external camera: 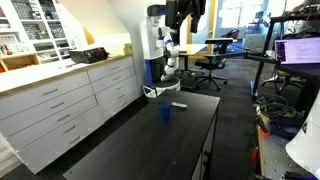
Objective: Put the marker in the cup
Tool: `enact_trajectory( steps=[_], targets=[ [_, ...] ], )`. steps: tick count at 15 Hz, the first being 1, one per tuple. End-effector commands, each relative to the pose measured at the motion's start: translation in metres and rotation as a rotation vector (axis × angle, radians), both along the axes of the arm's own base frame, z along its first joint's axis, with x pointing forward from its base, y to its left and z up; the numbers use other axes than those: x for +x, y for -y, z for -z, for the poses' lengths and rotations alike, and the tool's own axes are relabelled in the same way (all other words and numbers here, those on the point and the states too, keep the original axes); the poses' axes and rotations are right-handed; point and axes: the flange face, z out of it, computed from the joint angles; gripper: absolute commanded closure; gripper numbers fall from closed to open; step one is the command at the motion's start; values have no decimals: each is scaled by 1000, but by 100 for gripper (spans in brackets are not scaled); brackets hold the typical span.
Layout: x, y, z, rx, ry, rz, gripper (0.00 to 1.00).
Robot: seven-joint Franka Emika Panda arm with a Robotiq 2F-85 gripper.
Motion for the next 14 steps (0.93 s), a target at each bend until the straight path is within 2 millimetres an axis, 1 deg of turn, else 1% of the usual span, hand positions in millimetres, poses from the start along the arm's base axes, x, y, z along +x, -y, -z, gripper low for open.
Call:
enact_trajectory(
  steps=[1,7,11,14],
  targets=[
    [0,0,0,0,-1,0,0],
    [12,5,-1,0,10,5,0],
    [28,10,3,17,-2,-5,0],
    [41,20,5,31,-14,-1,0]
  ],
)
